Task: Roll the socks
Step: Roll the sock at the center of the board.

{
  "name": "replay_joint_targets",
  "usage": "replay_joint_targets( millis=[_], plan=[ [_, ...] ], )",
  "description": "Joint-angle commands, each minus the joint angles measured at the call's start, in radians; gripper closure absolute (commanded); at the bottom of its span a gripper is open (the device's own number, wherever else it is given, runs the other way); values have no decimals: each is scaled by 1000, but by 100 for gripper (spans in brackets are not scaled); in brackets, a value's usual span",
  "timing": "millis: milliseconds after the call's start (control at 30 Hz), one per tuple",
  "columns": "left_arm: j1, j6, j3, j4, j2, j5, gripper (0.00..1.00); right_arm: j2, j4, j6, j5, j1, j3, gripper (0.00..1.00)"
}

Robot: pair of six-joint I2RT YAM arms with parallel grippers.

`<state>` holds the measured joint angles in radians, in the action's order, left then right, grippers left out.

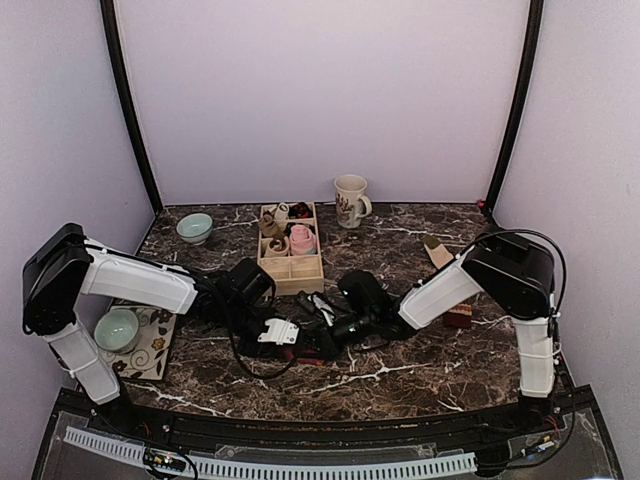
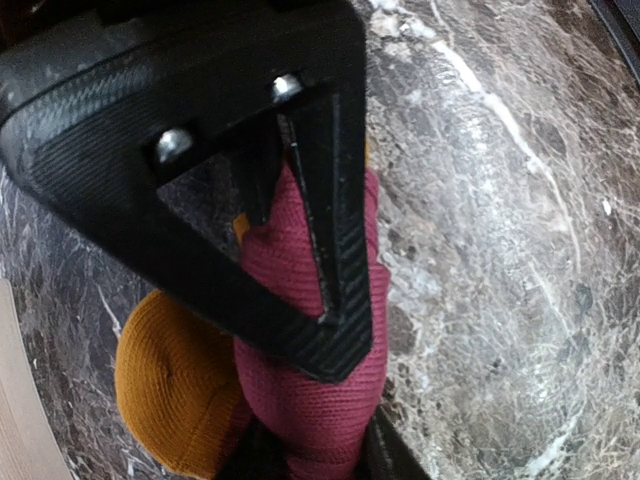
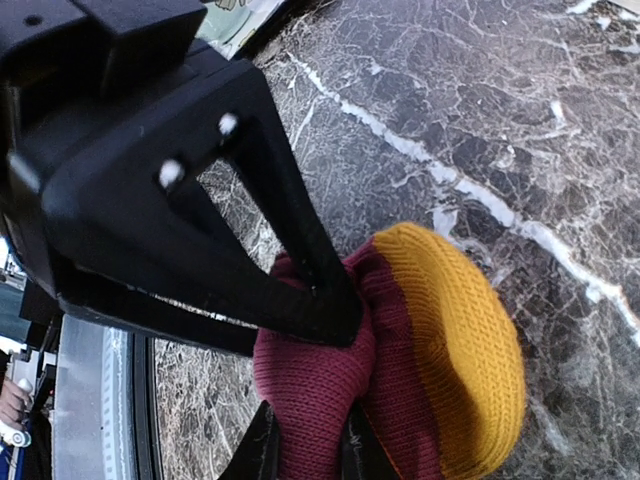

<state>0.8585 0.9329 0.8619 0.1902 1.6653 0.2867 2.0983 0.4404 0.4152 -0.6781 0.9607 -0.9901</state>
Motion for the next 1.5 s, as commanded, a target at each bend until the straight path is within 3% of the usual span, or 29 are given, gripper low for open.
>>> replay_joint_targets(
  millis=[0, 33, 67, 100, 133, 267, 600, 733, 800, 933, 1067, 1233, 1467],
  plan=[
    [7, 3, -17, -18, 33, -36, 80, 93, -365, 28, 66, 1, 82, 82],
    [7, 0, -12, -12, 39, -34, 90, 81, -354, 28, 79, 1, 88, 73],
    [7, -5, -5, -1, 45, -30, 97, 60, -335, 28, 98, 1, 104, 56],
    [7, -10, 1, 18, 52, -22, 100, 17, -310, 28, 121, 1, 122, 10],
    [7, -11, 12, 38, 60, -11, 100, -17, -293, 25, 159, 1, 140, 2],
    [7, -21, 67, 139, 110, 48, 100, -173, -273, -10, 360, 0, 196, 1],
    [-6, -47, 200, 333, 236, 184, 100, -634, -277, 5, 1036, 6, 390, 1],
    [-23, -61, 235, 382, 273, 217, 100, -893, -145, -17, 1177, 13, 496, 1],
    [-38, -64, 252, 407, 290, 247, 100, -947, -62, 82, 1266, 9, 566, 1],
    [-65, -70, 305, 476, 335, 299, 100, -930, 22, -45, 1049, -9, 574, 0],
    [-87, -70, 369, 545, 386, 341, 100, -877, 48, -323, 980, 125, 571, 1],
    [-120, -72, 460, 662, 475, 405, 99, -775, -52, -531, 900, 272, 536, 12],
    [-125, -46, 508, 753, 563, 377, 98, -610, -78, -747, 866, 358, 410, 23]
  ],
)
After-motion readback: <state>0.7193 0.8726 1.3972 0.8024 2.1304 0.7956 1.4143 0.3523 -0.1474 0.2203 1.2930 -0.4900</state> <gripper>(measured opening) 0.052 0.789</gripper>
